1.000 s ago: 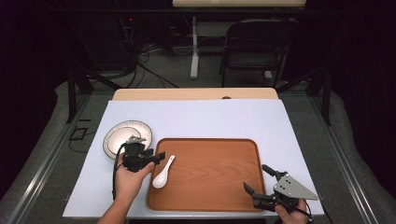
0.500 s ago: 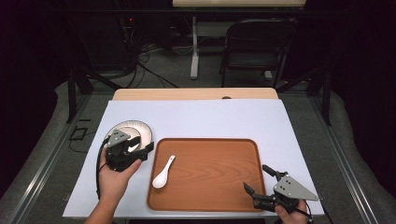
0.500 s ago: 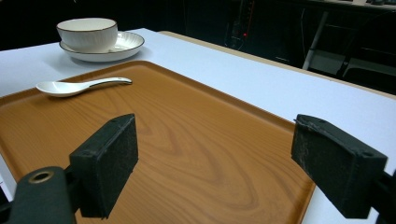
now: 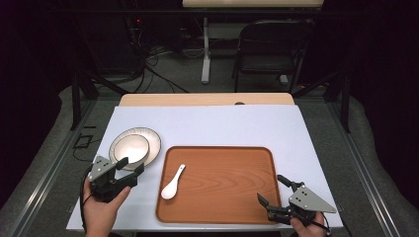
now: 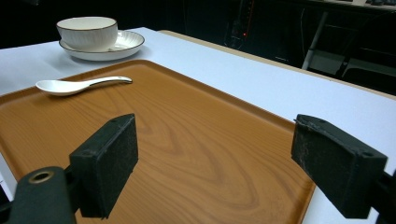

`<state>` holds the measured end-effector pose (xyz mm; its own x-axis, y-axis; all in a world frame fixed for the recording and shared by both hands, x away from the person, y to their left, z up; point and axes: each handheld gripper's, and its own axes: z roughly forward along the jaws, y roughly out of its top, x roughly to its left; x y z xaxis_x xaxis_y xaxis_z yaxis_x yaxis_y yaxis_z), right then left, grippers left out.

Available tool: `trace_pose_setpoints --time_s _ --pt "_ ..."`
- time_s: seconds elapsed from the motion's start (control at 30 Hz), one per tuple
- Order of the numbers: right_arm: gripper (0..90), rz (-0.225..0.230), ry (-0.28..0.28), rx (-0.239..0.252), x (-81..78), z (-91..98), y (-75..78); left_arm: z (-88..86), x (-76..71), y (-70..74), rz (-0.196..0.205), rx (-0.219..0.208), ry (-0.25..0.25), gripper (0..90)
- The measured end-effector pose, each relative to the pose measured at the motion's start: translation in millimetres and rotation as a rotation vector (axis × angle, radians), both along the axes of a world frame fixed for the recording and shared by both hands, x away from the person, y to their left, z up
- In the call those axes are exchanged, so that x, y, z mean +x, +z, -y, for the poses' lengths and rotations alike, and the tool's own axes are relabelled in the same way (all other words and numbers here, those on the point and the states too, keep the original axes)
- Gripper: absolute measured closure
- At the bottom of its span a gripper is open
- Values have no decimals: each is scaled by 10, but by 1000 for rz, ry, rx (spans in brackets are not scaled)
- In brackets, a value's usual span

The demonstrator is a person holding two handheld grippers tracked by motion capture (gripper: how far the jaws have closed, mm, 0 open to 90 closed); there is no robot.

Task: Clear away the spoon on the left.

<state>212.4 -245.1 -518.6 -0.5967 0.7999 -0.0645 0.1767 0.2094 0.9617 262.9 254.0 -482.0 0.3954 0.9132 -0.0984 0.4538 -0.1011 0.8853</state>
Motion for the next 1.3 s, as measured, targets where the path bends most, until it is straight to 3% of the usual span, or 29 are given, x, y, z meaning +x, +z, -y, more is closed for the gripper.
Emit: trace_pose_setpoints --time_s 0.17,0.43,0.57,0.77,1.3 --pt "142 0 -1 1 0 0 1 -120 -100 -106 20 -46 33 382" --pt "142 -1 -1 -1 0 -3 -3 -254 -239 -285 41 -82 72 373" --pt "142 -2 1 0 -1 -5 -3 -266 -244 -338 50 -71 83 368" --pt "142 -5 0 -2 8 -8 -10 -292 -222 -413 20 -67 106 368" --pt "142 -11 -1 -10 30 -16 -27 -395 -169 -510 -38 -129 160 368"
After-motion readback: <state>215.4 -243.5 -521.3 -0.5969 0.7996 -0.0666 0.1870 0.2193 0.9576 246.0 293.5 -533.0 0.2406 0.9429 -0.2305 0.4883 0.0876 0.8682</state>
